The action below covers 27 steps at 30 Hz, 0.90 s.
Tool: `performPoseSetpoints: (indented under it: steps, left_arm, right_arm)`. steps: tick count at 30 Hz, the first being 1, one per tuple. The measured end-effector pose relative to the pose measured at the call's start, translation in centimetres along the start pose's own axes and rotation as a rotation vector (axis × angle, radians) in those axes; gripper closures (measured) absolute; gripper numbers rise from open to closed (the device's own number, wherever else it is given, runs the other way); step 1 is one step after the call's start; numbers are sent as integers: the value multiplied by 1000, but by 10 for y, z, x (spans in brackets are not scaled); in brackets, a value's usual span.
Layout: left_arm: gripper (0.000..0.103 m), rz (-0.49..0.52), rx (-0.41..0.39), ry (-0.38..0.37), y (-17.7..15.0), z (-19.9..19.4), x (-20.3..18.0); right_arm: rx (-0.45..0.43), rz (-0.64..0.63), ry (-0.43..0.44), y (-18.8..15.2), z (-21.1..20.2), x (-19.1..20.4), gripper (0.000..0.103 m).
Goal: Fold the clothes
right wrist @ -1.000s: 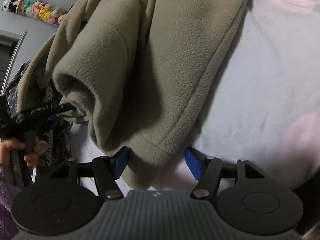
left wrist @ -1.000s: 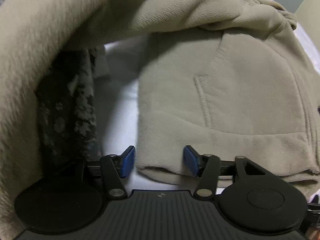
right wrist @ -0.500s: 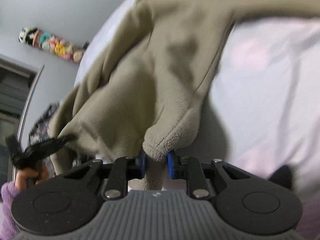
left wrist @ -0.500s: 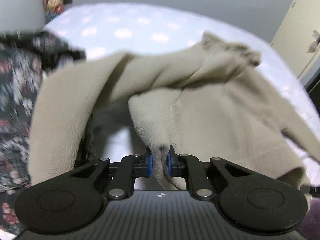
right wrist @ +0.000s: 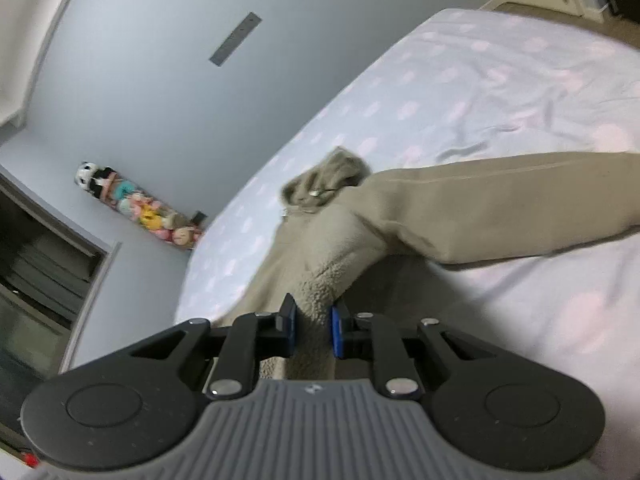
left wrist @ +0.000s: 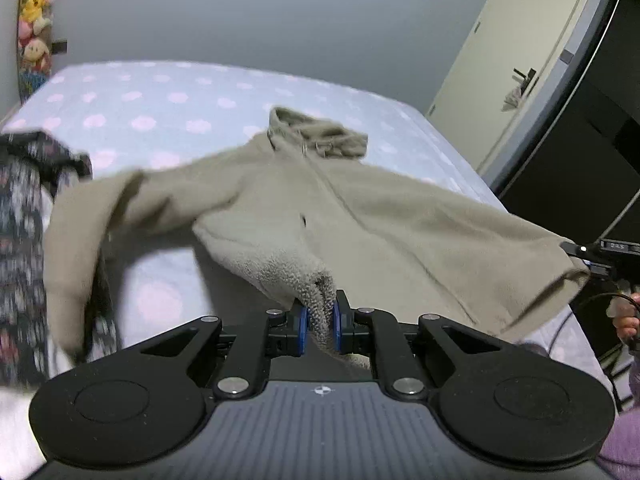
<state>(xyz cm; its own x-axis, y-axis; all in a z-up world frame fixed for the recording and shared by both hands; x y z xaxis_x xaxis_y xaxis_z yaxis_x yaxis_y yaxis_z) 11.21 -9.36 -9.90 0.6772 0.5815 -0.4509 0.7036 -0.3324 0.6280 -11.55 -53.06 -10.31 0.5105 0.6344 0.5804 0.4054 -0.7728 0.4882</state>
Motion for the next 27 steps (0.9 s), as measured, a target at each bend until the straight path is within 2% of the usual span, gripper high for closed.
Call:
performPoseSetpoints:
  steps: [4, 6, 9, 10, 12, 14, 16, 20, 22, 27]
  left_arm:
    - [93, -53, 85, 33, -36, 11, 16]
    - [93, -105, 135, 49, -56, 24, 32]
    - [92, -130, 209, 82, -81, 47, 50]
    - [92, -130, 239, 86, -88, 54, 52]
    - [91, -111, 292, 106, -102, 60, 56]
    - [90, -58, 308, 151, -110, 54, 56]
    - [88, 1, 295, 196, -111, 43, 56]
    - [73, 131, 257, 222, -108, 24, 43]
    - [62, 226, 260, 243, -108, 21, 33]
    - [58, 468, 343, 297, -116, 37, 11]
  right_arm:
    - [96, -12, -67, -39, 18, -22, 84]
    - [144, -18, -100, -59, 27, -34, 84]
    - [215, -28, -150, -88, 39, -50, 83]
    - [239, -31, -167, -98, 44, -56, 81]
    - [231, -71, -188, -107, 35, -57, 73]
    - [220, -113, -208, -115, 26, -58, 62]
    - [179, -180, -240, -112, 15, -55, 57]
    - [147, -275, -290, -116, 4, -51, 53]
    - [145, -321, -303, -122, 8, -46, 49]
    - [140, -467, -341, -146, 15, -29, 48]
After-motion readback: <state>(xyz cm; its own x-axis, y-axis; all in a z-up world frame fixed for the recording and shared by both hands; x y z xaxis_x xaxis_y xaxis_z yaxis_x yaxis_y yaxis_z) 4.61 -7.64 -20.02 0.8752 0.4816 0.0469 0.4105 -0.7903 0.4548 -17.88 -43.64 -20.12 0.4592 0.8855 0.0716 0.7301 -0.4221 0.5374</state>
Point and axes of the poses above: each gripper's, at about its wrist camera, not at the fingertips, and z roughly the way its jaws point, x to its left, y to its top, the point moved 8 cm from there along z, roughly the way its jaws point, and after that the axes turned 11 degrees about -y, right-handed, at the moved point
